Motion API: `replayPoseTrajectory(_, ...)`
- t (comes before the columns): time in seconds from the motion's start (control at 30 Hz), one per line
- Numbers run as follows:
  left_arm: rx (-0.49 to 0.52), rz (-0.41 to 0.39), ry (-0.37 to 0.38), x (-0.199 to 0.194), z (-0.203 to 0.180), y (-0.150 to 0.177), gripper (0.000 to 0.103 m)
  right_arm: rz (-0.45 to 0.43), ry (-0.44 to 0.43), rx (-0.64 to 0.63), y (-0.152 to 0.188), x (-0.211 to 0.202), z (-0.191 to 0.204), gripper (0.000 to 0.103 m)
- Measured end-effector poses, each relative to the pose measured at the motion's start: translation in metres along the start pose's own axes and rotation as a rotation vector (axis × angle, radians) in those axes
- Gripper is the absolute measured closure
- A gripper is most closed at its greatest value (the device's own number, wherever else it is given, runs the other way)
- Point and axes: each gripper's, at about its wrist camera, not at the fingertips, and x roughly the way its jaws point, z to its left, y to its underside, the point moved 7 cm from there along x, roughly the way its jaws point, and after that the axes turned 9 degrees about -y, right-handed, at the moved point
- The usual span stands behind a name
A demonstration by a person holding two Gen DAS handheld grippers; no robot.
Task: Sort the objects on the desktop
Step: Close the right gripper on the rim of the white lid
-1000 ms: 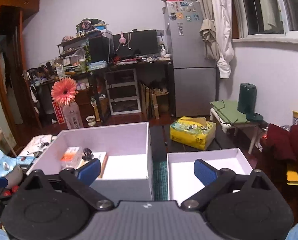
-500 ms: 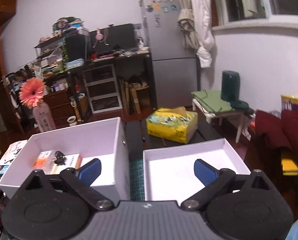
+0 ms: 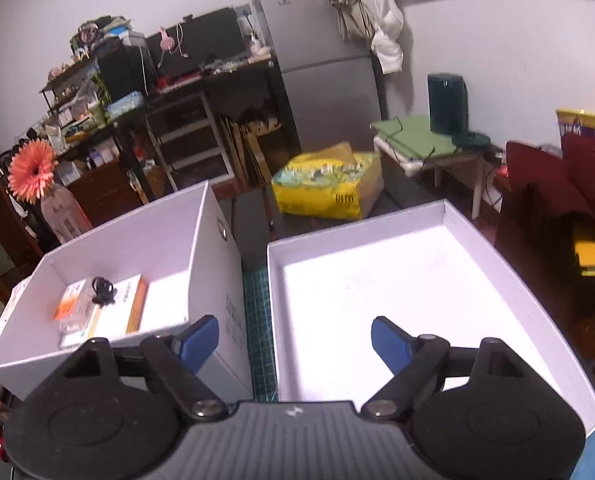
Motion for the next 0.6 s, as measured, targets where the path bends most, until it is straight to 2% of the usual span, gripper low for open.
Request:
replayPoseTrajectory(0.13, 0.010, 0.004, 0.001, 0.001, -0.002, 0.002, 0.000, 0.039, -0.038, -0.001, 0.006, 0.005, 0.005, 0.031)
replayPoseTrajectory(0.33, 0.022, 0.017, -0.008, 0.004, -0.003, 0.005, 0.000, 0.101, -0.021, -0.039, 0.016, 0.017, 0.007, 0.032)
replayPoseTrajectory(0.4, 0.022, 0.022, -0.010, 0.005, -0.003, 0.006, 0.000, 0.122, -0.029, -0.054, 0.019, 0.021, 0.007, 0.039)
replayPoseTrajectory(0.47, 0.018, 0.028, -0.009, 0.006, -0.003, 0.006, 0.000, 0.150, -0.031, -0.079, 0.023, 0.025, 0.009, 0.059)
replayPoseTrajectory(0.53, 0.017, 0.030, -0.008, 0.007, -0.003, 0.007, 0.000, 0.175, -0.019, -0.121, 0.027, 0.029, 0.011, 0.066)
replayPoseTrajectory(0.6, 0.022, 0.029, -0.010, 0.007, -0.003, 0.007, 0.000, 0.188, -0.008, -0.165, 0.030, 0.033, 0.014, 0.068)
